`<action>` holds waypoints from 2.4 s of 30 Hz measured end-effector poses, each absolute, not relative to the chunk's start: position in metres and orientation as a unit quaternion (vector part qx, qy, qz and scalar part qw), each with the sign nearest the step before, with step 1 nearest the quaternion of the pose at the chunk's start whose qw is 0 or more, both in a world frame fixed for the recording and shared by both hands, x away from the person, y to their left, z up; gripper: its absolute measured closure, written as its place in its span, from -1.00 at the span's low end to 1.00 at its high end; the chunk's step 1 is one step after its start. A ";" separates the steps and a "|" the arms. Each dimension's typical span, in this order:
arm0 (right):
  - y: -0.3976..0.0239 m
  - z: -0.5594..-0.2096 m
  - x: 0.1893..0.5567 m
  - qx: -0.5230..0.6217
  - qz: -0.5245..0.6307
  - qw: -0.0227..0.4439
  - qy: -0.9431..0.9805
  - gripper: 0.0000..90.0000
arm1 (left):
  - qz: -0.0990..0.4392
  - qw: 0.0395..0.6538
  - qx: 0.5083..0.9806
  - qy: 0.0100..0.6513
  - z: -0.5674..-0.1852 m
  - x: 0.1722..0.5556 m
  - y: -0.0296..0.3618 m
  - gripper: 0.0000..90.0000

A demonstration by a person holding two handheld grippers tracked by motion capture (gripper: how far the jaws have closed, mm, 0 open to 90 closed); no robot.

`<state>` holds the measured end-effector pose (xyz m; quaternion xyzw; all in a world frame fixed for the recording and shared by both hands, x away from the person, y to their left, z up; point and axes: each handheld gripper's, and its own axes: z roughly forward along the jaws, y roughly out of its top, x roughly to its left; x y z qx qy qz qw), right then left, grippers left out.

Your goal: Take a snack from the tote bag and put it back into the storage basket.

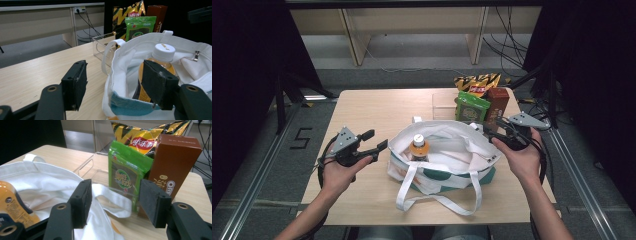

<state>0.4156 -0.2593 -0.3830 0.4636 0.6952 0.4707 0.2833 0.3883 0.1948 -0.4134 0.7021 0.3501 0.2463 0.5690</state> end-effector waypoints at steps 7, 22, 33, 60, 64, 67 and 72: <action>-0.254 -0.380 0.409 0.456 0.480 0.277 0.697 0.01 | 0.246 0.572 0.701 0.349 -0.412 0.386 0.193 -0.18; -0.259 -0.388 0.401 0.455 0.473 0.282 0.700 0.01 | 0.206 0.584 0.727 0.296 -0.398 0.383 0.152 -0.18; -0.261 -0.391 0.393 0.464 0.473 0.281 0.694 0.01 | 0.184 0.577 0.741 0.288 -0.402 0.399 0.132 -0.19; -0.271 -0.398 0.385 0.485 0.468 0.270 0.688 -0.01 | 0.155 0.574 0.757 0.272 -0.406 0.419 0.105 0.01; -0.274 -0.400 0.385 0.483 0.465 0.273 0.689 -0.01 | 0.158 0.568 0.761 0.271 -0.409 0.420 0.102 0.05; -0.276 -0.401 0.385 0.482 0.464 0.272 0.691 -0.01 | 0.159 0.565 0.763 0.271 -0.411 0.422 0.101 0.07; -0.275 -0.401 0.384 0.491 0.467 0.270 0.684 -0.01 | 0.161 0.562 0.764 0.275 -0.415 0.425 0.100 0.13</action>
